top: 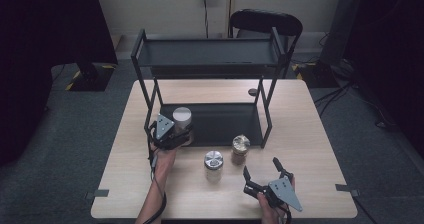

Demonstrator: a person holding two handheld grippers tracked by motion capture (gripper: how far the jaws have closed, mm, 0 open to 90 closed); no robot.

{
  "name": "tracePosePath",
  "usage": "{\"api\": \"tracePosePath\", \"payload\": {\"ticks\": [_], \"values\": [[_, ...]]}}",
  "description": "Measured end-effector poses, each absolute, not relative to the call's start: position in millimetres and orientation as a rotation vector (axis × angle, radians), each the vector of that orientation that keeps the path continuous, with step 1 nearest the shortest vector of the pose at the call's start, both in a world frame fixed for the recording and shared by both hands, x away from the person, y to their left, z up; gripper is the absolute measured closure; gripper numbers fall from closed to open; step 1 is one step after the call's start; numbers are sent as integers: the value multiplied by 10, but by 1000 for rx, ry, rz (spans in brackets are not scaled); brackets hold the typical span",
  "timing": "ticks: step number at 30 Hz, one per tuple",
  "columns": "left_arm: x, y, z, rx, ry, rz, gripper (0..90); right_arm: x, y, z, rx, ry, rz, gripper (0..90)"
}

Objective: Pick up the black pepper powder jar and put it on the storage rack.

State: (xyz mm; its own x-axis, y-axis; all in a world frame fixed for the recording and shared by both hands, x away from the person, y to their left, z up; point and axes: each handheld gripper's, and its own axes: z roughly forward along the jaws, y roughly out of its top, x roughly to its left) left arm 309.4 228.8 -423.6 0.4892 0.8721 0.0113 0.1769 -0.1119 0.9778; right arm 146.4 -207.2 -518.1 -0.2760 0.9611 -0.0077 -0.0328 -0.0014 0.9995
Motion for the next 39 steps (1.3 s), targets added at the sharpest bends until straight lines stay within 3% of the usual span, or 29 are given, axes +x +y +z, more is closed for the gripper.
{"api": "tracePosePath", "payload": {"ticks": [39], "values": [[3238, 2295, -4361, 1605, 950, 713, 342, 1464, -2072, -5181, 1036, 1388, 1425, 0]]}}
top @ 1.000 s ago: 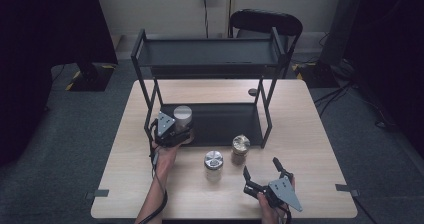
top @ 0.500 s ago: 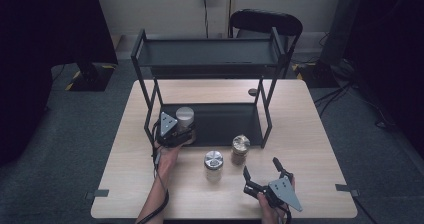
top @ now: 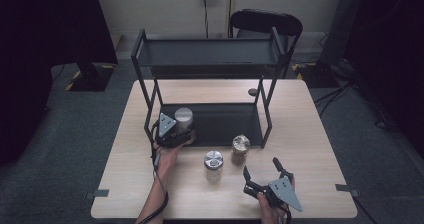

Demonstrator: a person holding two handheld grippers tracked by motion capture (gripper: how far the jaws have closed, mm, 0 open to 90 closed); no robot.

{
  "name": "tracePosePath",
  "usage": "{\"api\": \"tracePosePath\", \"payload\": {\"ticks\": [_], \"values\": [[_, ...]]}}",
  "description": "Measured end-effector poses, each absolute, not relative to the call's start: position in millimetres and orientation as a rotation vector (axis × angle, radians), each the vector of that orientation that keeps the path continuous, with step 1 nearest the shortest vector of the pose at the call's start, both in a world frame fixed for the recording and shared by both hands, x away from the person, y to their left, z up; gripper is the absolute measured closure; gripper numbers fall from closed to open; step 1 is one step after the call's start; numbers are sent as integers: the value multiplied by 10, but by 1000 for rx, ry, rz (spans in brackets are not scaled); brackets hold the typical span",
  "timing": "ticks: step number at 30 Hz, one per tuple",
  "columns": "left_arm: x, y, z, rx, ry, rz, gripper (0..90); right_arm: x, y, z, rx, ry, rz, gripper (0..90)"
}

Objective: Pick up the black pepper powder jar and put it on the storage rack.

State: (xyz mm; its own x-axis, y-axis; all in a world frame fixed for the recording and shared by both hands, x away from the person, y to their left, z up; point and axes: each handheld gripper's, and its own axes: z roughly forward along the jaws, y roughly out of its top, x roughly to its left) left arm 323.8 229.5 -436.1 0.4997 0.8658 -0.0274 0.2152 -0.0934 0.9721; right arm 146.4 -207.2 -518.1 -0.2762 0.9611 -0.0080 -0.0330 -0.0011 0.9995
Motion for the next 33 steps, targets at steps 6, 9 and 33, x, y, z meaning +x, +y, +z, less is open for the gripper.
{"api": "tracePosePath", "payload": {"ticks": [6, 9, 33], "values": [[3258, 2303, -4333, 1606, 954, 697, 308, 1464, -2072, -5181, 1036, 1388, 1425, 0], [3255, 2304, -4336, 1599, 964, 698, 278, 1464, -2072, -5181, 1037, 1388, 1425, 0], [3178, 2361, -4192, 1552, 928, 715, 215, 1464, -2072, -5181, 1037, 1388, 1425, 0]]}}
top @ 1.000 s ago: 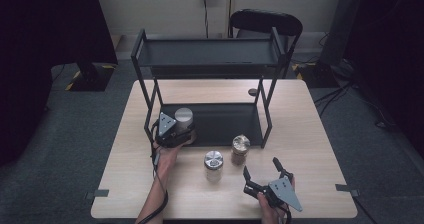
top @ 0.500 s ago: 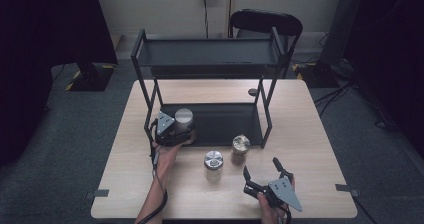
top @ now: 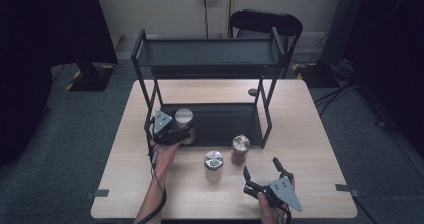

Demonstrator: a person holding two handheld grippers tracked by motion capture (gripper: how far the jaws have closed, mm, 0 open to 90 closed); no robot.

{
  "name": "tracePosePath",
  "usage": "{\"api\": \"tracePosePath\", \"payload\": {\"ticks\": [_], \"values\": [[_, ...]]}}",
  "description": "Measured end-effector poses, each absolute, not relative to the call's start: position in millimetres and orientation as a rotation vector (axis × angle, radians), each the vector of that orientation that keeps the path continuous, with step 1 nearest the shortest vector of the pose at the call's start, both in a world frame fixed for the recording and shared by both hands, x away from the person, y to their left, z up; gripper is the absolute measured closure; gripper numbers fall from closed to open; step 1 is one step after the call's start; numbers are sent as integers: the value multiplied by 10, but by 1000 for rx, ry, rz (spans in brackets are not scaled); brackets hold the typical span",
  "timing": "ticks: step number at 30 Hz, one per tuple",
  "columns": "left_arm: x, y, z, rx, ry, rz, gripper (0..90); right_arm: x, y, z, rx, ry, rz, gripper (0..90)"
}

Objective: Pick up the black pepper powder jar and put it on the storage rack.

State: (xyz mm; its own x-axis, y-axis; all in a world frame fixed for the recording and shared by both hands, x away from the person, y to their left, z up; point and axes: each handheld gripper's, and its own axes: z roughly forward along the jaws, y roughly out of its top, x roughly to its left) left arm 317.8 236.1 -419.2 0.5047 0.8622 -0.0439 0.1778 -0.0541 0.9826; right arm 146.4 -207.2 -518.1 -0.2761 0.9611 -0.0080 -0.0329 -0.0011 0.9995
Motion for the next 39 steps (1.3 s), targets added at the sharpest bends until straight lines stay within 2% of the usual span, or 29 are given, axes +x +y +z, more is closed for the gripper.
{"api": "tracePosePath", "payload": {"ticks": [14, 39], "values": [[3117, 2376, -4120, 1526, 905, 711, 171, 1464, -2072, -5181, 1037, 1388, 1425, 0], [2885, 2415, -4012, 1462, 898, 715, 0, 1464, -2072, -5181, 1037, 1388, 1425, 0]]}}
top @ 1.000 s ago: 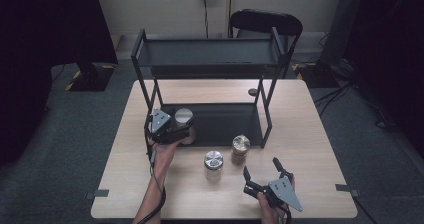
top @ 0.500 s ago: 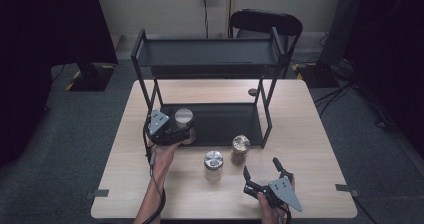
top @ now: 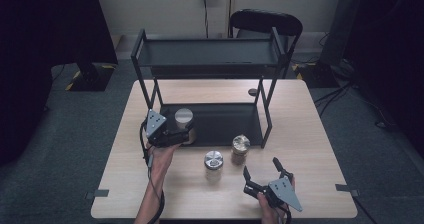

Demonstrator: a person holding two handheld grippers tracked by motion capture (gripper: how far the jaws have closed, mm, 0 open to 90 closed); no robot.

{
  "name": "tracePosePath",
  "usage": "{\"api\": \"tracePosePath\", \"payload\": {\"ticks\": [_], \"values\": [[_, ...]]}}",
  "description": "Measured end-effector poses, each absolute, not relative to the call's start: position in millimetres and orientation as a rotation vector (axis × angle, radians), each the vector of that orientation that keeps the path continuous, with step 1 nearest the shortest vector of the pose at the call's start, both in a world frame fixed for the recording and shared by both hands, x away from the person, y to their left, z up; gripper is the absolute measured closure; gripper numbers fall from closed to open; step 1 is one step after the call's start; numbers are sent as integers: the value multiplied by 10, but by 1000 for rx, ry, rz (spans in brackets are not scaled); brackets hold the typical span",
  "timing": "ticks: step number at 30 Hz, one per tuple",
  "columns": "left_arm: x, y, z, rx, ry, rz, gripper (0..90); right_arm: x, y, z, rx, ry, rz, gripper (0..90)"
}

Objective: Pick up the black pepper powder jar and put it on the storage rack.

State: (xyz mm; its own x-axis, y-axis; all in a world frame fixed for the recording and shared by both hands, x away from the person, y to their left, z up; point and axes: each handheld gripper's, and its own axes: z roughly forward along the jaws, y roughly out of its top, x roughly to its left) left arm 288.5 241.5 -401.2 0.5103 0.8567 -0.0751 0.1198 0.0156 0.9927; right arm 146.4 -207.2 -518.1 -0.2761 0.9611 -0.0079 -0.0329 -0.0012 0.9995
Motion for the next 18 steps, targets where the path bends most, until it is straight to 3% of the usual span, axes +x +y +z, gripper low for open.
{"api": "tracePosePath", "payload": {"ticks": [18], "values": [[2650, 2482, -4027, 1423, 873, 753, 0, 1464, -2072, -5182, 1037, 1388, 1425, 0]]}}
